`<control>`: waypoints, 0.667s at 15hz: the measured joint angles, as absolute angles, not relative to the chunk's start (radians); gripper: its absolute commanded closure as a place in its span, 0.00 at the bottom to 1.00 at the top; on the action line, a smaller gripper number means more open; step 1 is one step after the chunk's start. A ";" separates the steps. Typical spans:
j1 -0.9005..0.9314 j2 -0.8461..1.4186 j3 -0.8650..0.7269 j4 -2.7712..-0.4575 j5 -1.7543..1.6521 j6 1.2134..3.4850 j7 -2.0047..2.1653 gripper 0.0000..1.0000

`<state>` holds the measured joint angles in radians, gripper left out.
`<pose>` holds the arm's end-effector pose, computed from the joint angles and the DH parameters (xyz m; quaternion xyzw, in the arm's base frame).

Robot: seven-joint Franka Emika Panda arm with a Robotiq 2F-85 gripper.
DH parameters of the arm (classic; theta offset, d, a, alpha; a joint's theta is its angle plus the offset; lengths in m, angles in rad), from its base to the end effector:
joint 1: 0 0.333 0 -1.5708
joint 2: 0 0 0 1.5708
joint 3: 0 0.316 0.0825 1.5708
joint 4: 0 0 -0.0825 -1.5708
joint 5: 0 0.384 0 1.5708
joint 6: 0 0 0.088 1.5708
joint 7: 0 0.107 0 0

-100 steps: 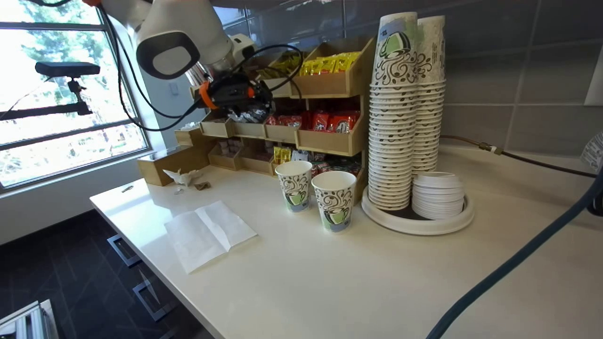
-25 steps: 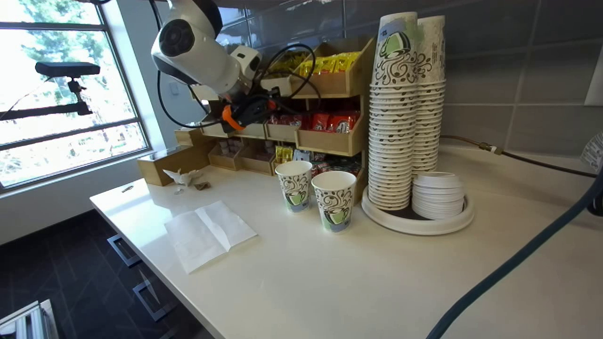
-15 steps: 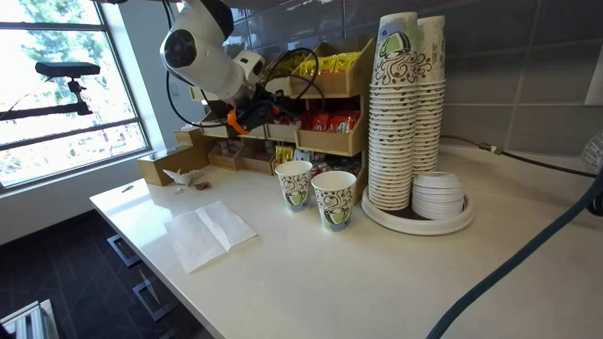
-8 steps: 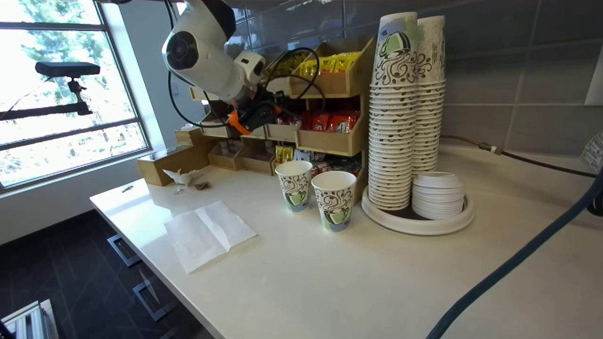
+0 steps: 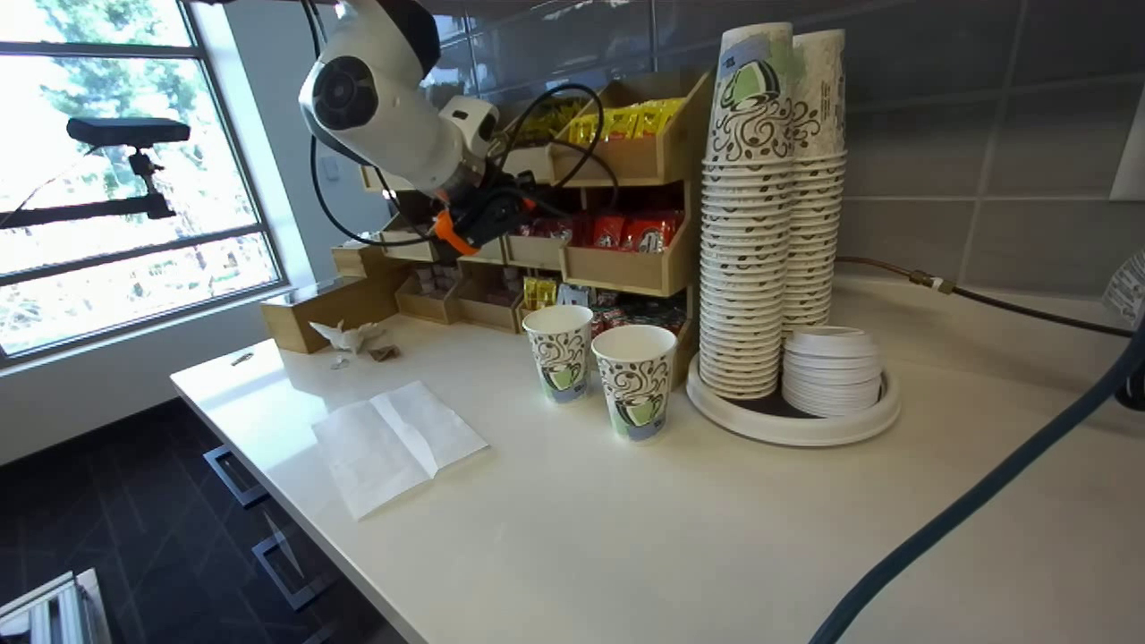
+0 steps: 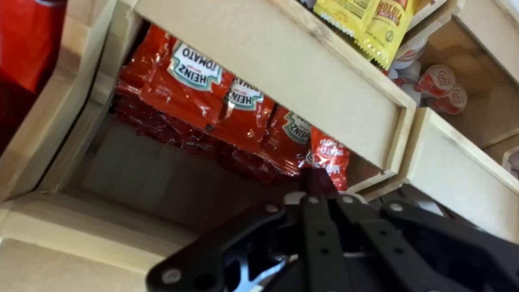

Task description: Lift one tomato ketchup and put it on the kitchen countertop

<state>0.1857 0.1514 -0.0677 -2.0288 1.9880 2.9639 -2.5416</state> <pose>0.5779 0.0072 0.3899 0.8051 0.3237 0.4954 0.0403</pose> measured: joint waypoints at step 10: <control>0.186 0.015 -0.068 -2.154 1.862 2.964 -2.544 1.00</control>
<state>0.1856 0.0150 -0.0681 -2.1537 1.8622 2.9638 -2.5436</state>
